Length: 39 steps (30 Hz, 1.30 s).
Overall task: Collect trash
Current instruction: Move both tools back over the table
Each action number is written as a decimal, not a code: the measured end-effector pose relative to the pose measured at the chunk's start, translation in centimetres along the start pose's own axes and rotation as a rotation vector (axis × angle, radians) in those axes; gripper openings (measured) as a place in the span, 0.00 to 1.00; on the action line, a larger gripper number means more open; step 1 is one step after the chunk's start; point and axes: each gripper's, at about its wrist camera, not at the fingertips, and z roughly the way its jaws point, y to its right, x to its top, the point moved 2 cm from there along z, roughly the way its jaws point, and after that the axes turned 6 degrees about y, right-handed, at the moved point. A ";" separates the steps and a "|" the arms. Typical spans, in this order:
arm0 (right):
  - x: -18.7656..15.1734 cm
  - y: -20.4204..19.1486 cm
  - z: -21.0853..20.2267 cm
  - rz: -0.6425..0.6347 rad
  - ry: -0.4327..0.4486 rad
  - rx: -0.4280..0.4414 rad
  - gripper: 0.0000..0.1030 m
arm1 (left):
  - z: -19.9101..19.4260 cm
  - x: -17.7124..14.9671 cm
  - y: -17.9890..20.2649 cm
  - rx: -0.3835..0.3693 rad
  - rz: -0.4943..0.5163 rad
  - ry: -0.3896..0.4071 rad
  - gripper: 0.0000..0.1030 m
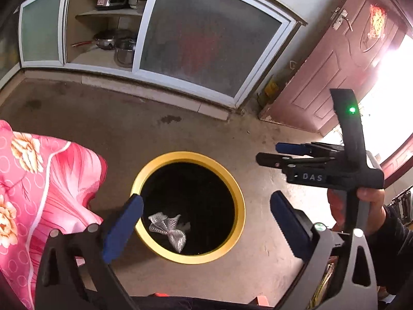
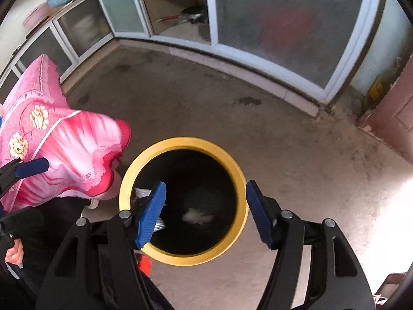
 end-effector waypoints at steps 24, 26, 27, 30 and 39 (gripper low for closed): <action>3.5 -7.3 -10.8 -0.133 0.415 0.082 0.82 | -21.4 -0.1 2.5 0.231 -0.014 0.429 0.92; 3.7 -9.1 -11.8 -0.159 0.446 0.128 0.87 | -24.7 -1.4 1.6 0.313 -0.023 0.479 0.92; 3.8 -9.8 -12.2 -0.170 0.458 0.152 0.87 | -26.0 -2.1 1.3 0.352 -0.025 0.500 0.92; 4.1 -13.0 -13.9 -0.212 0.500 0.231 0.91 | -30.5 -4.7 -0.2 0.511 -0.059 0.550 0.92; 3.4 -24.2 -17.7 -0.418 0.590 0.400 0.92 | -43.4 -14.5 -5.9 0.931 -0.260 0.586 0.92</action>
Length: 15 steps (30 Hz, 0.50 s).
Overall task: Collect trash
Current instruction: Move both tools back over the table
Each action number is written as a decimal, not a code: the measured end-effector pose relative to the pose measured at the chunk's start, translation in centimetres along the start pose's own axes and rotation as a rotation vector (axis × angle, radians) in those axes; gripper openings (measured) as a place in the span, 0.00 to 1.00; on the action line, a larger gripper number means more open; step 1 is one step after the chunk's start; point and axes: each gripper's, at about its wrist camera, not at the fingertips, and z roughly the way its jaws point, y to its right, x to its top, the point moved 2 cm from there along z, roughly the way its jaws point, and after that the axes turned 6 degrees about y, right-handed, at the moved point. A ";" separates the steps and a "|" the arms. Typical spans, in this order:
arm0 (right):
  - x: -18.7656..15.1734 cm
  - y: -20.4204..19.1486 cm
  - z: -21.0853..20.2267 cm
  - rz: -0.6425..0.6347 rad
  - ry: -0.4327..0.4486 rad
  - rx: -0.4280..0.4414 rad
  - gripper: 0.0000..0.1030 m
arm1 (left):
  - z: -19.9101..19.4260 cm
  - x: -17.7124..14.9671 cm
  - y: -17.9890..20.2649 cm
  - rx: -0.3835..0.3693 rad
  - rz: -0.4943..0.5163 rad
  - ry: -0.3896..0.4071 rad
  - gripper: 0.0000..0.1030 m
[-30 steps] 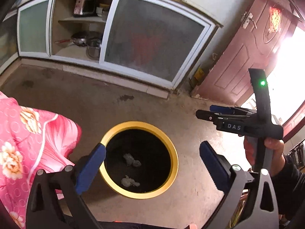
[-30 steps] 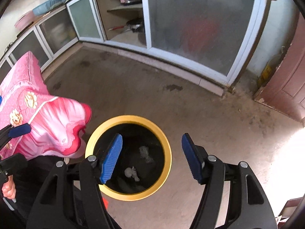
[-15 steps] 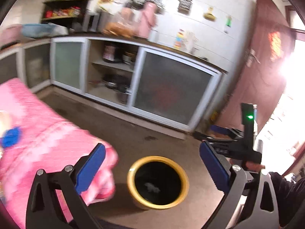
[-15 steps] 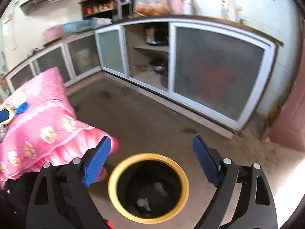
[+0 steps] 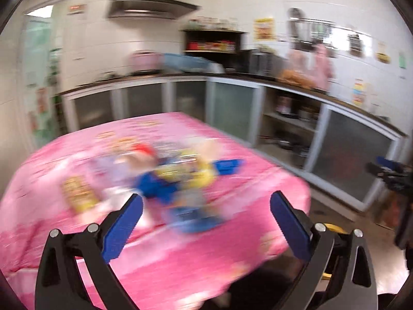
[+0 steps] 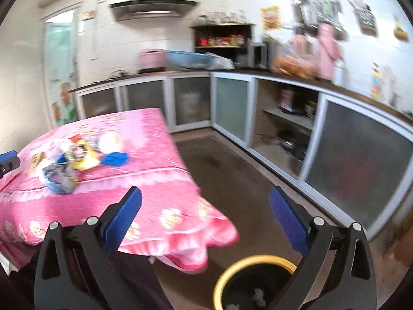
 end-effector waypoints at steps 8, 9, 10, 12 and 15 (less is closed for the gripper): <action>1.4 -7.5 4.4 -0.059 -0.033 0.147 0.92 | -2.8 -1.6 -10.2 0.312 -0.054 -0.021 0.92; 1.5 -8.4 4.6 -0.062 -0.033 0.164 0.92 | -2.9 -1.9 -11.1 0.334 -0.056 -0.031 0.92; 1.6 -9.1 4.8 -0.065 -0.033 0.181 0.92 | -2.6 -2.0 -11.9 0.354 -0.055 -0.046 0.92; 1.5 -11.5 4.9 -0.092 -0.023 0.216 0.92 | -2.3 -2.4 -12.9 0.378 -0.056 -0.060 0.92; 1.2 -14.2 5.1 -0.130 -0.009 0.248 0.92 | -1.7 -2.9 -13.7 0.385 -0.064 -0.065 0.92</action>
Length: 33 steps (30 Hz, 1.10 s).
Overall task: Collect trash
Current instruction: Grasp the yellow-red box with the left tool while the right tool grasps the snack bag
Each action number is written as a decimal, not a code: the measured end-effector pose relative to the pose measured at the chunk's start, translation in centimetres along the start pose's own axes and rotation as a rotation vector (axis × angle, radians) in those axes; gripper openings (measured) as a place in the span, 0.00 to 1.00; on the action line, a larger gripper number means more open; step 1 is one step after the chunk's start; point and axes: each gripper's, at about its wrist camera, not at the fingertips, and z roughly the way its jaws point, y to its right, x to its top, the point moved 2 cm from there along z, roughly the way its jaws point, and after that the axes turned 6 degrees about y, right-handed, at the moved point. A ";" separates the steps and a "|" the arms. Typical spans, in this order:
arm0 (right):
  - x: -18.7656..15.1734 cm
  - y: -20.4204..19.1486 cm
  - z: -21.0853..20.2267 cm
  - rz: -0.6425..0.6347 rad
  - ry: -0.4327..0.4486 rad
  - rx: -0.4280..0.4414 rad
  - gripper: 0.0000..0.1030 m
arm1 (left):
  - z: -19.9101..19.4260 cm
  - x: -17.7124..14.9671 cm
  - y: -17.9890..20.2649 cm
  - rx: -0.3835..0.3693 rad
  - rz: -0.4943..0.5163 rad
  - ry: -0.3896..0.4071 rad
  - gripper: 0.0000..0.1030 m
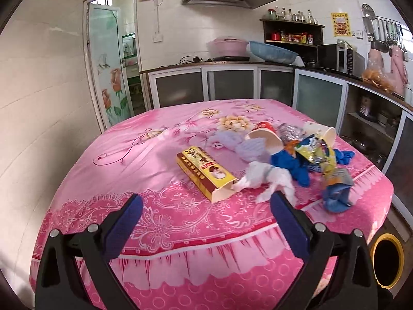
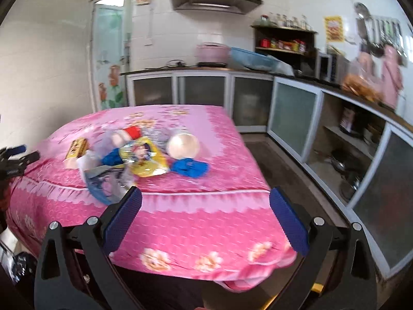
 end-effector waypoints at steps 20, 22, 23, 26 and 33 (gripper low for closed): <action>-1.4 -9.4 7.3 -0.095 -0.078 0.124 0.92 | 9.1 -1.9 -0.1 0.101 0.000 -0.186 0.92; -1.5 -9.7 7.9 -0.097 -0.086 0.131 0.92 | 9.6 -1.9 -0.1 0.104 -0.002 -0.193 0.92; -1.6 -9.9 8.1 -0.098 -0.087 0.133 0.92 | 10.0 -1.9 -0.1 0.112 -0.001 -0.197 0.92; -1.8 -10.3 8.9 -0.101 -0.097 0.140 0.92 | 11.0 -2.0 -0.1 0.121 -0.009 -0.214 0.92; -2.5 -11.1 10.5 -0.100 -0.126 0.157 0.92 | 13.2 -2.2 0.3 0.130 -0.010 -0.266 0.92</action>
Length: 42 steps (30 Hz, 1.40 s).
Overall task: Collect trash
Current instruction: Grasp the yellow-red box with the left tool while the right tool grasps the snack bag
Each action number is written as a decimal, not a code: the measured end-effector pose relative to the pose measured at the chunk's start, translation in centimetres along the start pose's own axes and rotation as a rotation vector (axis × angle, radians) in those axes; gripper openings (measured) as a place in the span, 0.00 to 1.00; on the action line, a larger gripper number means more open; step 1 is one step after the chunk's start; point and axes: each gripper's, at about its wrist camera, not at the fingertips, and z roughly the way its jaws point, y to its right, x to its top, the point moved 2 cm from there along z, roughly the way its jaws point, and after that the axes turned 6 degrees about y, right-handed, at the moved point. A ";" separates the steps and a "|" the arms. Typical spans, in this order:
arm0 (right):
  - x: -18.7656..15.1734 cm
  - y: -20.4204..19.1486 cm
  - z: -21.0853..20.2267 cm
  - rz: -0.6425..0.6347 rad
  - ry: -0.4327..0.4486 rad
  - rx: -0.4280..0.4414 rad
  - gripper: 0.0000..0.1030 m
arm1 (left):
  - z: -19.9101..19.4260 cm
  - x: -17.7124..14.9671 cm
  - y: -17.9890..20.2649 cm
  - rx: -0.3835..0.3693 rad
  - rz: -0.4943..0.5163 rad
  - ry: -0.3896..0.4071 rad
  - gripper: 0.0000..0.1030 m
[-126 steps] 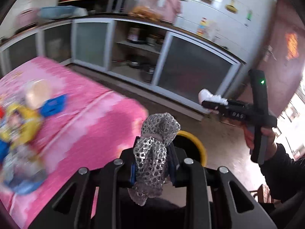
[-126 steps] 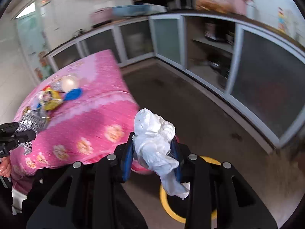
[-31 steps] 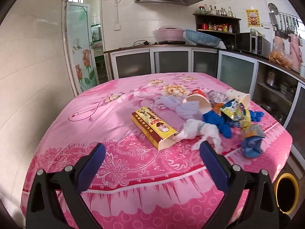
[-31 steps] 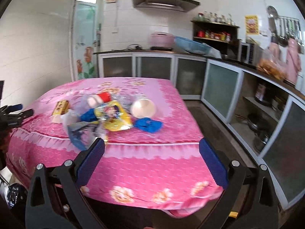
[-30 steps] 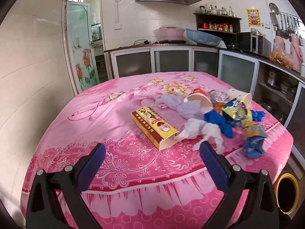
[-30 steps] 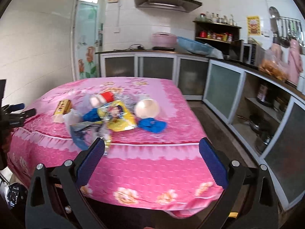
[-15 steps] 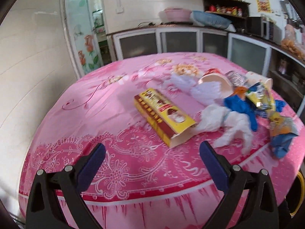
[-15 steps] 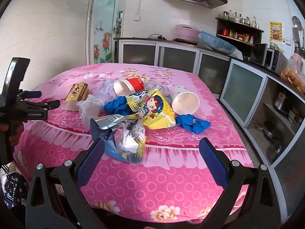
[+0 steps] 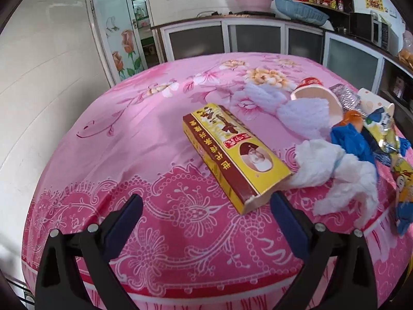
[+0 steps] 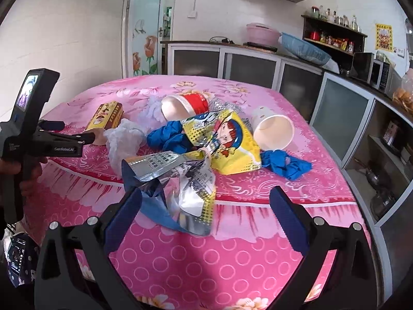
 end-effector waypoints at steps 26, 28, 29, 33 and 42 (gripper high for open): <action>0.0 -0.4 4.7 0.078 -0.142 0.122 0.31 | 4.9 2.0 -0.5 -0.116 -0.117 -0.100 0.18; 0.1 -0.1 4.6 0.100 -0.150 0.135 0.27 | 4.8 2.1 -1.0 -0.131 -0.149 -0.090 0.08; 0.1 0.1 4.3 0.106 -0.143 0.136 0.26 | 4.4 2.2 -1.2 -0.128 -0.149 -0.070 0.05; 0.7 0.3 2.6 0.112 -0.110 0.146 0.24 | 2.8 2.6 -1.5 -0.162 -0.151 -0.041 0.03; 2.1 1.2 -1.0 0.107 -0.051 0.137 0.24 | -2.0 2.7 -1.8 -0.181 -0.133 0.043 0.03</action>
